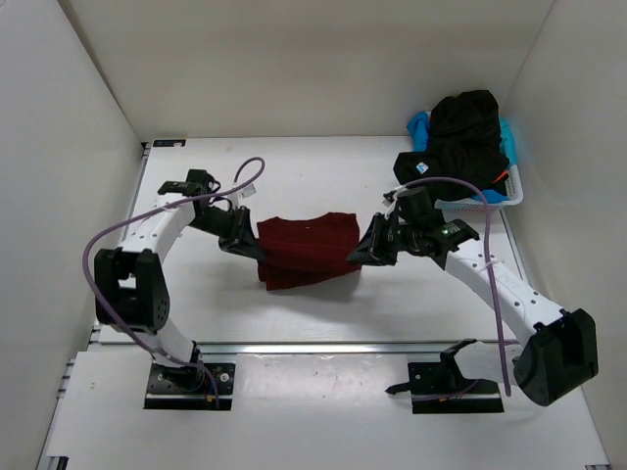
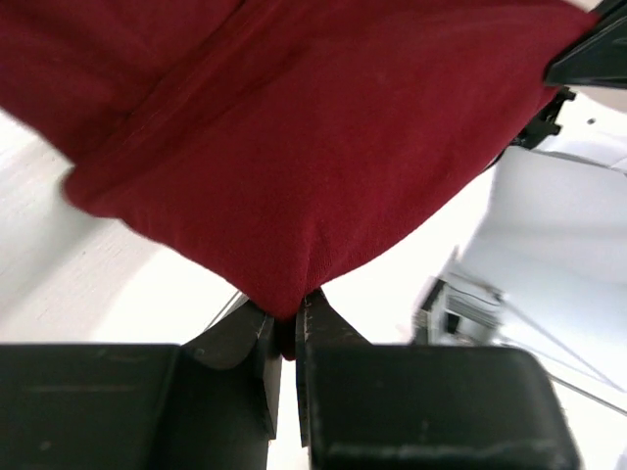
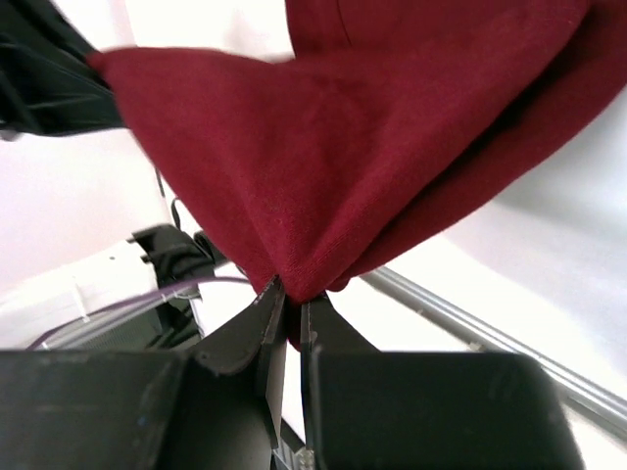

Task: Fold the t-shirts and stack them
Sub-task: Fold the long partially folded tshirt into a neat square

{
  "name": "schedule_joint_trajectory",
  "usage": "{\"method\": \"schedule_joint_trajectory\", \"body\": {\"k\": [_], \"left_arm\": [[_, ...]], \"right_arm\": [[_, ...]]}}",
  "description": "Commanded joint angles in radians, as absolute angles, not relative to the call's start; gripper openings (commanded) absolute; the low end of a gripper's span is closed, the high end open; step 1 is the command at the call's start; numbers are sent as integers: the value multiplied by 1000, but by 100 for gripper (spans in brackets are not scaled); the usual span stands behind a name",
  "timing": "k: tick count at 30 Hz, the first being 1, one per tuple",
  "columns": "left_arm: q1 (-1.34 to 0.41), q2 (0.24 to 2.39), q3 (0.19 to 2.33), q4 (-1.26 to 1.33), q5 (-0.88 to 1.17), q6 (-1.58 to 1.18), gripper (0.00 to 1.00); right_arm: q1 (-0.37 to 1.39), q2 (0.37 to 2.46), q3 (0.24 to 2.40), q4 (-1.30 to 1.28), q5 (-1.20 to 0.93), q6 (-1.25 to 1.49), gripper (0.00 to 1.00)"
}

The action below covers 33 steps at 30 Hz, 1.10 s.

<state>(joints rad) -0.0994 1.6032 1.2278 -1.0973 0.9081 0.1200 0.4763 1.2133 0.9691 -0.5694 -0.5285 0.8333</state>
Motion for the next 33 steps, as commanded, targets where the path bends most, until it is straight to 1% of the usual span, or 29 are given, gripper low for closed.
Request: {"method": "schedule_joint_trajectory", "body": {"k": [1,5,9,15,21,28,33], "left_arm": [[-84,1657,1293,-1117,953,126,17],[-74,1730,1373,-1127,979,103,18],[-66,1793,1422,-1103,980,81,17],[-49,1867,1456,-1028,1011,14,17],[-23,1948,1497,-970,1025,-48,17],[-18,2035,1535,-910,1006,-89,17],[-3,2072,1565,-881,951,-110,18]], "right_arm": [[434,1258,1046,-512,-592,784,0],[414,1373,1101,-491,-629,749,0],[367,1440,1140,-431,-641,736,0],[299,1604,1278,-422,-641,693,0],[281,1788,1440,-462,-664,650,0],[253,1960,1618,-502,-646,614,0],[245,2058,1718,-503,-644,600,3]]}}
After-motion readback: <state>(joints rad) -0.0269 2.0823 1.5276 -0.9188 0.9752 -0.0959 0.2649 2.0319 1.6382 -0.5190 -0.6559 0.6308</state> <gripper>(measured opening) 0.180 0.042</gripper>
